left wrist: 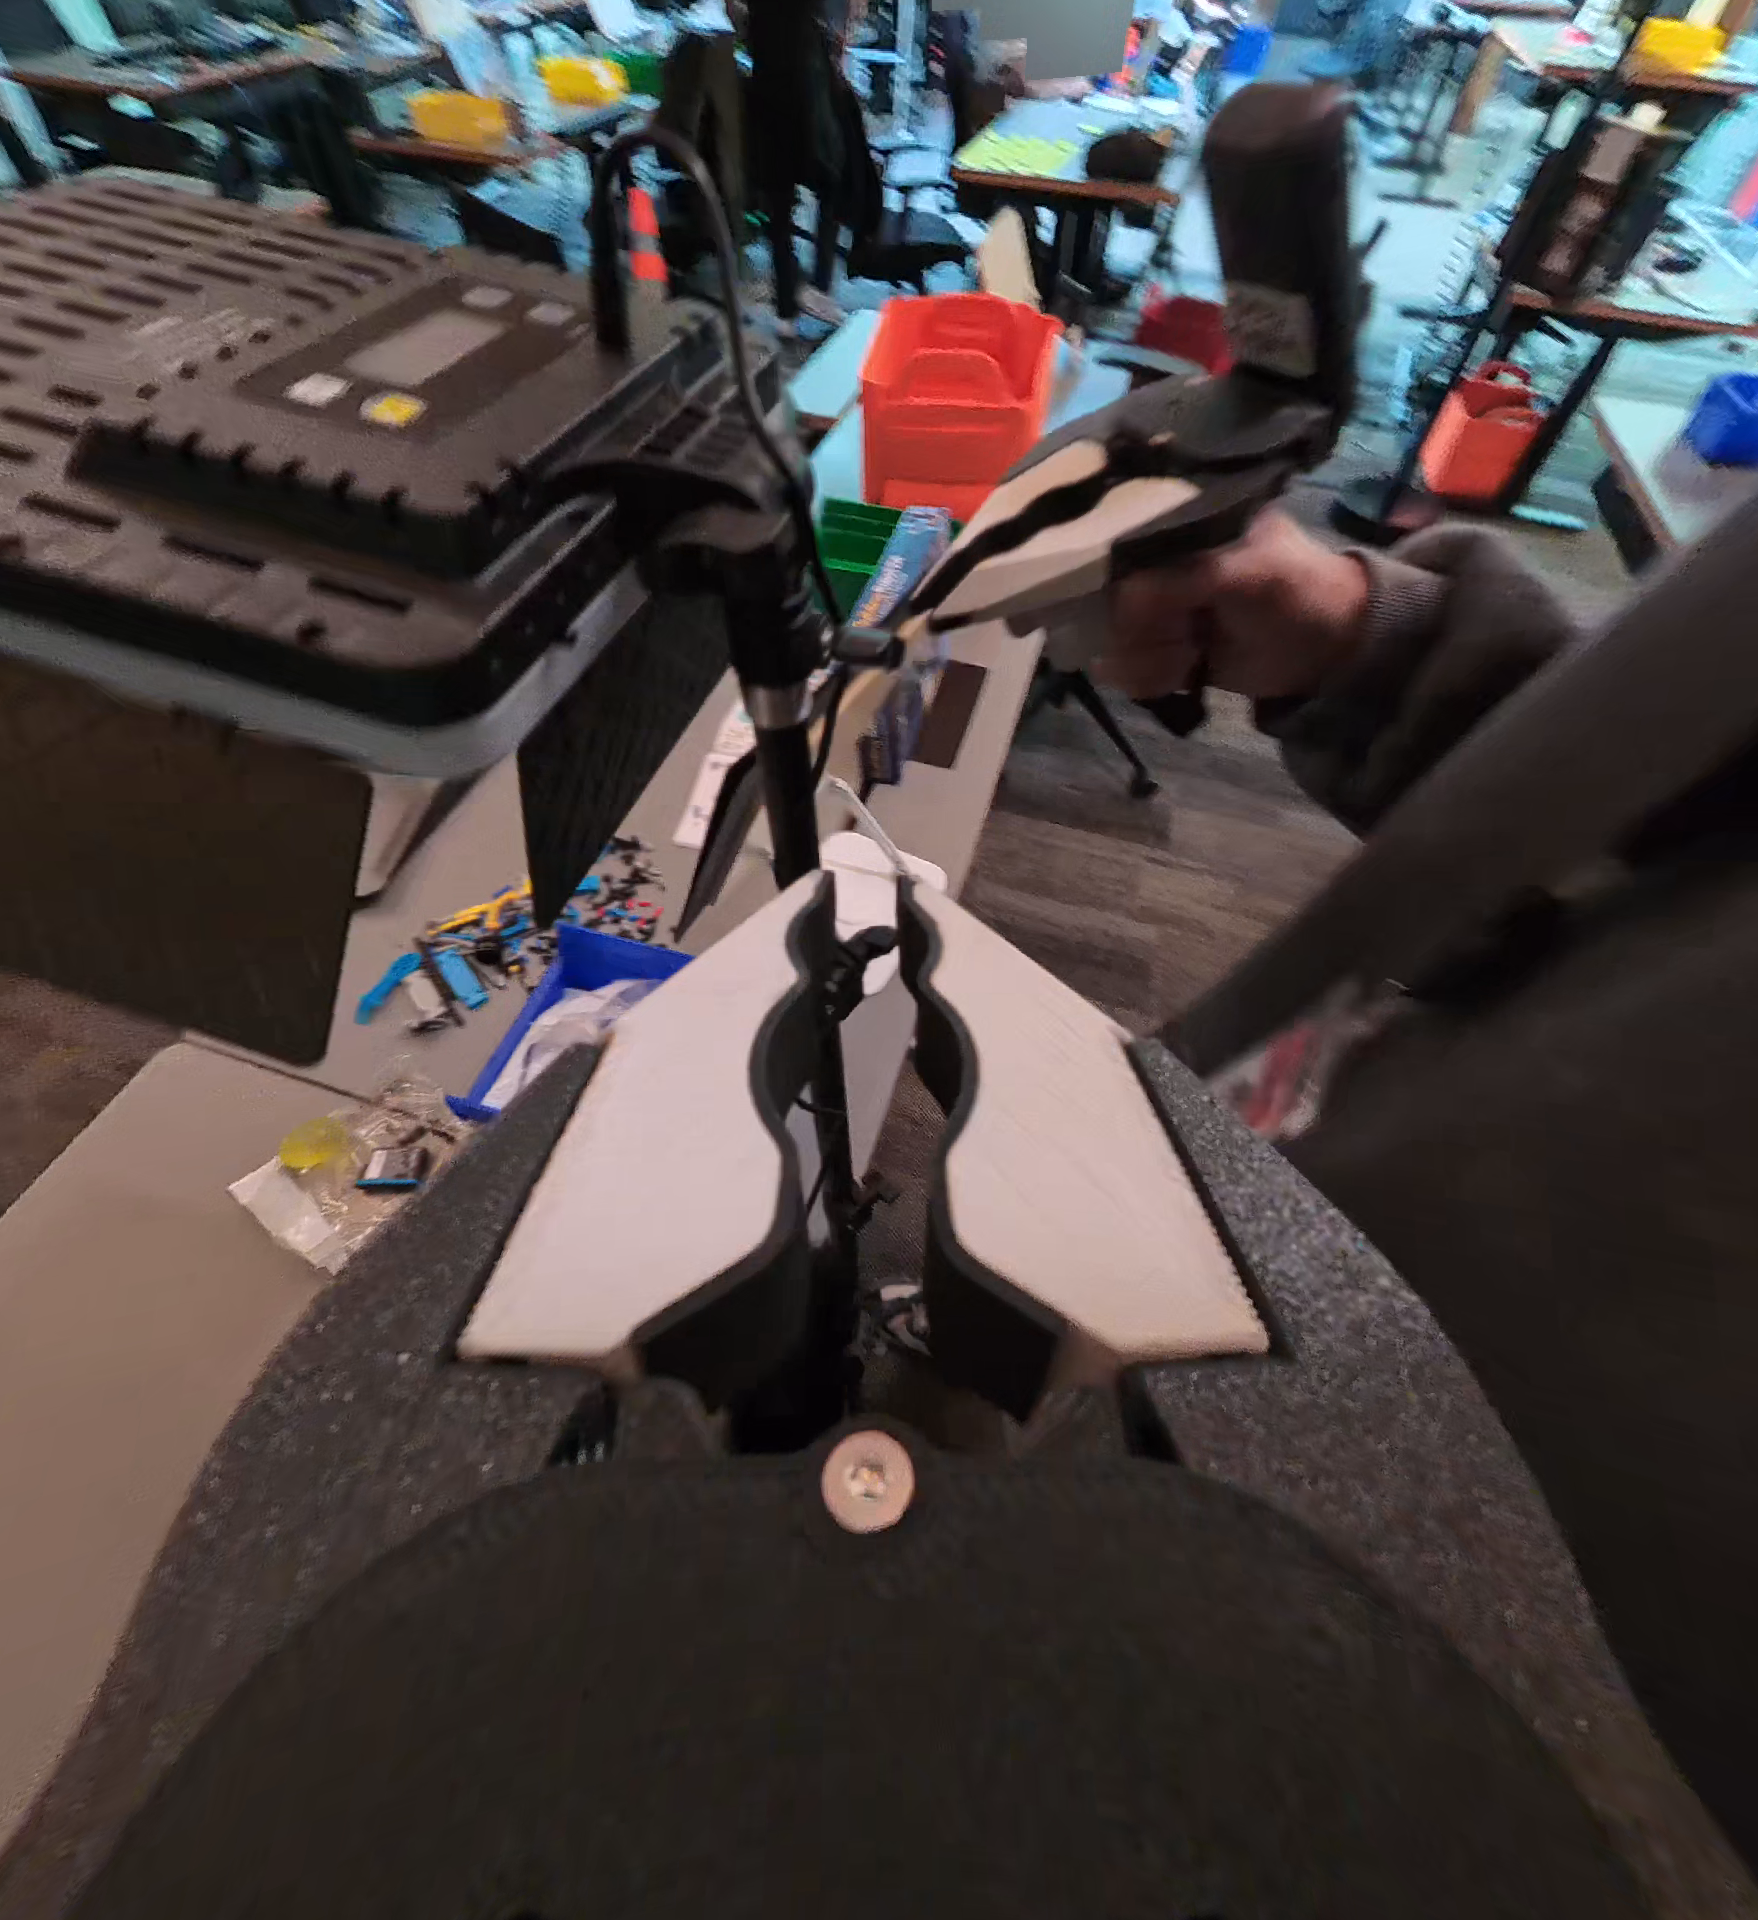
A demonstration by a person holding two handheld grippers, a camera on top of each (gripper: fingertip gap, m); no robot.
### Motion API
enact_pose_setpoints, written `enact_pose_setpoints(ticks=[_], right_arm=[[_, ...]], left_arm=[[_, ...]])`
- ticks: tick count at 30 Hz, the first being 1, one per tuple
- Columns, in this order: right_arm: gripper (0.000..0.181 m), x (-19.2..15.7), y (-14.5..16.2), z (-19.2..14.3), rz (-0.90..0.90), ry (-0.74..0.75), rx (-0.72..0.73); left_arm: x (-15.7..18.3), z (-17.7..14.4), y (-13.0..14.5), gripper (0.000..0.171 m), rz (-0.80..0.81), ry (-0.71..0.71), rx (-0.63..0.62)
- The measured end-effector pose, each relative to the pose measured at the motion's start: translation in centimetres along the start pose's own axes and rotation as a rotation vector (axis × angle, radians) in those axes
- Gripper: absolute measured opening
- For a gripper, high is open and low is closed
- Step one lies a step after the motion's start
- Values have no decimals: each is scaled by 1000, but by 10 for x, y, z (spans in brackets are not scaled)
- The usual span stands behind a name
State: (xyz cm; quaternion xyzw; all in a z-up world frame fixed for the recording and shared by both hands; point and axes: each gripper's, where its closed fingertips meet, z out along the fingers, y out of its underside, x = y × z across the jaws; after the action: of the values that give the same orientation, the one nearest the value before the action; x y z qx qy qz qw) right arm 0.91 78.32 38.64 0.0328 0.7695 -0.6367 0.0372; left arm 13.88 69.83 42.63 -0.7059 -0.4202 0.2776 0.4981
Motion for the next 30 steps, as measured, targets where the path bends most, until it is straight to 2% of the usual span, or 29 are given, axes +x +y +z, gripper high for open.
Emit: enact_pose_setpoints(ticks=[4, 7, 10, 13, 15, 19, 22, 27, 30], right_arm=[[18, -17, -44, 9, -4, 84, 76], [17, -3, -78, 1, -68, 169, 56], [19, 23, -110, 1, -101, 176, 42], [29, 37, -111, 27, -126, 75, -59], [29, 44, -105, 43, -172, 66, -117], [26, 40, -100, 62, -183, 39, -154], [9, 39, -99, 67, -240, 64, -149], [8, 39, -100, 66, -246, 62, -127], [8, 40, -100, 66, -256, 66, -122]], left_arm=[[3, 15, 23, 15, -57, -86, 91], [11, 20, 24, 16, -158, -40, 135], [8, 13, 18, 17, -156, -27, 146], [-15, 3, 1, 19, -103, -118, 189], [-25, 3, -17, 25, -81, -140, 245], [-38, 28, -35, 30, -14, -164, 289], [-40, 62, -31, 32, -15, -161, 279], [-36, 117, -9, 45, -115, -112, 229], [-30, 135, -9, 40, -119, -93, 252]])
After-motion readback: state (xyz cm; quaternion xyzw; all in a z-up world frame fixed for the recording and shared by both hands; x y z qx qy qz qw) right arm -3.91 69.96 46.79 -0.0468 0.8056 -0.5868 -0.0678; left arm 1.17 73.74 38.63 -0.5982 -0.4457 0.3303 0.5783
